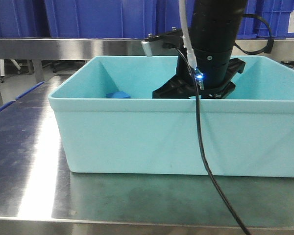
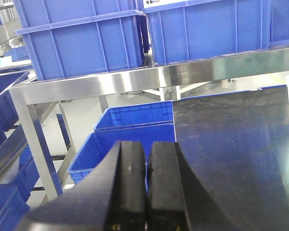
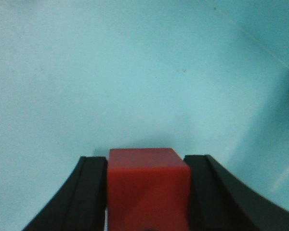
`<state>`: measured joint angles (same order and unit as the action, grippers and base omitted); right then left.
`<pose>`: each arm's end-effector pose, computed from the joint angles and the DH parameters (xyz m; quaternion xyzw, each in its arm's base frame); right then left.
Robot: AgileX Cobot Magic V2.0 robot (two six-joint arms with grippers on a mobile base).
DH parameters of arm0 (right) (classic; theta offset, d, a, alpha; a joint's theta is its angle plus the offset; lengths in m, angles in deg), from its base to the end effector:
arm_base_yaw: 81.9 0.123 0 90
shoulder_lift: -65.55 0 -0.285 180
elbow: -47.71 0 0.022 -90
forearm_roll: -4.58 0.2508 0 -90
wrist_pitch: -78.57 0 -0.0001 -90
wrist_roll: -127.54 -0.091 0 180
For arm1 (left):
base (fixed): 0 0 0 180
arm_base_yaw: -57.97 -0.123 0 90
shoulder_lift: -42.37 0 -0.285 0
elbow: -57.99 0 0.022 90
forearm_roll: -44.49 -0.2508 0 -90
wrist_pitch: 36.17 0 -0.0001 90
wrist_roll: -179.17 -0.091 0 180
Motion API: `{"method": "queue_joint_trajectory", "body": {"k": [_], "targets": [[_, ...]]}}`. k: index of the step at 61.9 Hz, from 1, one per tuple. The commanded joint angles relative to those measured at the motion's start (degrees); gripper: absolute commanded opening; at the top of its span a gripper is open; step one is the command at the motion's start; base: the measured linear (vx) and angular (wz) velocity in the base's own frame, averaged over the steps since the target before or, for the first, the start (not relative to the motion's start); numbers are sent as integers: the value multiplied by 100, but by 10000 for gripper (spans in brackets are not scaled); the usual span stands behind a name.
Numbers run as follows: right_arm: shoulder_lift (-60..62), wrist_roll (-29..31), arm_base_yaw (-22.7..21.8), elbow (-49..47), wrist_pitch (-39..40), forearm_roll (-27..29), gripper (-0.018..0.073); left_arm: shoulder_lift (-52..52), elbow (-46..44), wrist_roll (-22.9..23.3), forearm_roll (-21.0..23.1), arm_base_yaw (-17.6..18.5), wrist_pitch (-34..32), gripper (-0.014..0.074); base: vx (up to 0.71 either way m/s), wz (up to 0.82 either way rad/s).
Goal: Pick red cube and place on left shelf
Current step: 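Lower the right gripper into the tub and close on the red cube, then lift the red cube out of the tub with the right gripper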
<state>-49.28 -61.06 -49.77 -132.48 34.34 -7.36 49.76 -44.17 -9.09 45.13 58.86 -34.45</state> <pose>0.3373 0.1963 0.2134 -0.2581 0.9450 -0.0162 0.2005 0.0563 -0.0009 0.2072 0.0512 0.6861 0.0425 0.7244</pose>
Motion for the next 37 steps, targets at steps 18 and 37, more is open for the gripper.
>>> {"method": "queue_joint_trajectory", "body": {"k": [18, 37], "targets": [[1549, 58, -18, -181, 1265, -153, 59, 40, 126, -3, 27, 31, -520, 106, 0, 0], [3147, 58, -182, 593, 2520, -153, 59, 40, 126, -3, 27, 31, -520, 106, 0, 0]]}}
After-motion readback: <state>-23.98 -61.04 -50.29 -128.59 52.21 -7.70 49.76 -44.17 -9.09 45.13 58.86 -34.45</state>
